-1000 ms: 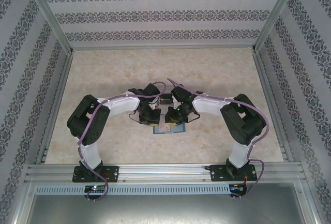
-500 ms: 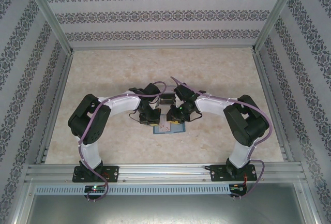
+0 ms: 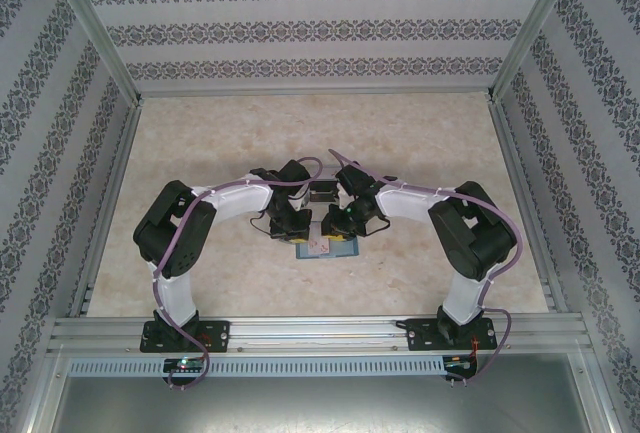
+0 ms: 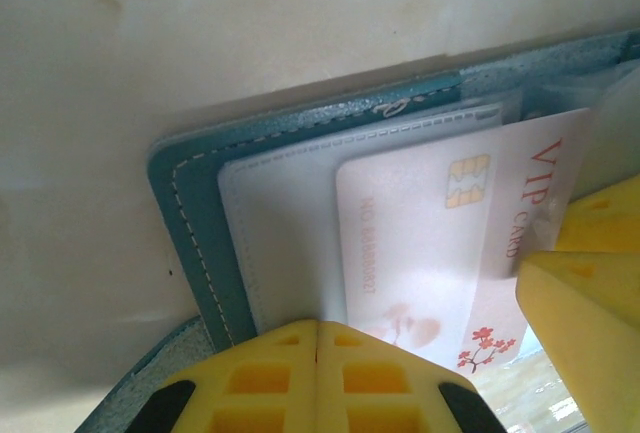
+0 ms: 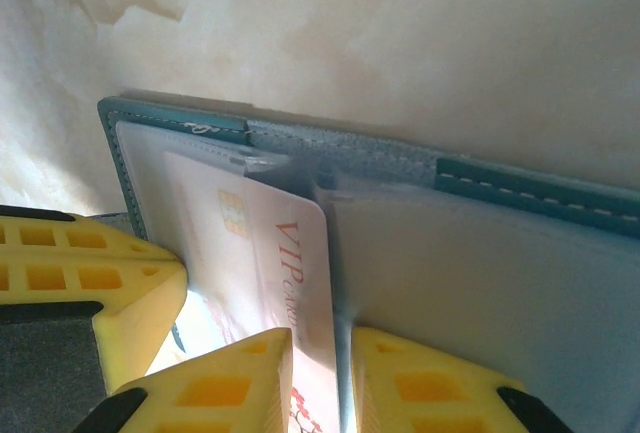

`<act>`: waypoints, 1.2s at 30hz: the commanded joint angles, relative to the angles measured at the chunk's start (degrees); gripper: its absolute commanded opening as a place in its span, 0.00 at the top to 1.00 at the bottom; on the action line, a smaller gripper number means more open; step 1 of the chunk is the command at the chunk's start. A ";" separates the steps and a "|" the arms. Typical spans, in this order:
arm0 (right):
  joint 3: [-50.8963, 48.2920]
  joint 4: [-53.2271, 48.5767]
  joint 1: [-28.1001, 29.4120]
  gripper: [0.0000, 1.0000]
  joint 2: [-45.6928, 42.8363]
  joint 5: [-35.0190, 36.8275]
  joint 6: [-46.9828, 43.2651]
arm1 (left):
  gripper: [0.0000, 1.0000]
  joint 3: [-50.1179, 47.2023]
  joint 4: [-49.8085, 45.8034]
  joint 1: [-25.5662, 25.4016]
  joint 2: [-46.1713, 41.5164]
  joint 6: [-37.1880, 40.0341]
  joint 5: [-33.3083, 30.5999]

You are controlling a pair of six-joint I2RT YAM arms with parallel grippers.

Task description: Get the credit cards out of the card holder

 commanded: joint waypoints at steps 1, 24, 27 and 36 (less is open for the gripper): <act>0.16 0.09 0.38 0.76 1.29 -1.75 0.13 | 1.00 -0.83 -2.50 0.38 3.82 1.76 -2.25; -0.59 3.00 0.25 0.87 -2.13 -3.72 1.99 | 1.00 -1.02 -2.48 0.38 4.68 1.89 -1.76; -0.72 2.95 0.17 0.90 -2.03 -3.34 1.62 | 1.00 -0.99 -2.49 0.38 4.62 1.87 -1.71; -2.19 -1.36 -1.44 0.93 -3.74 0.64 -1.18 | 1.00 -0.88 -2.60 0.38 4.37 1.89 -1.76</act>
